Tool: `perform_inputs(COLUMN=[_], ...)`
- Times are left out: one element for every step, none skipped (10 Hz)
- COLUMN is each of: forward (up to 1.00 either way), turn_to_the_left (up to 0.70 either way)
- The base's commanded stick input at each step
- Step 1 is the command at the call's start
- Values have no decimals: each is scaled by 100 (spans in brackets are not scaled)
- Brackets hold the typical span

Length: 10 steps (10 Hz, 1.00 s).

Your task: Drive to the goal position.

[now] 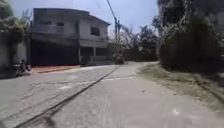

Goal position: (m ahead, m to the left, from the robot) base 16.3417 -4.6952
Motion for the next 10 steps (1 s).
perform_inputs(forward=[100, 100, 100, 100, 100, 100, 100, 100, 100, 100], turn_to_the_left=[1, 1, 1, 1, 1, 1, 1, 1, 1, 1])
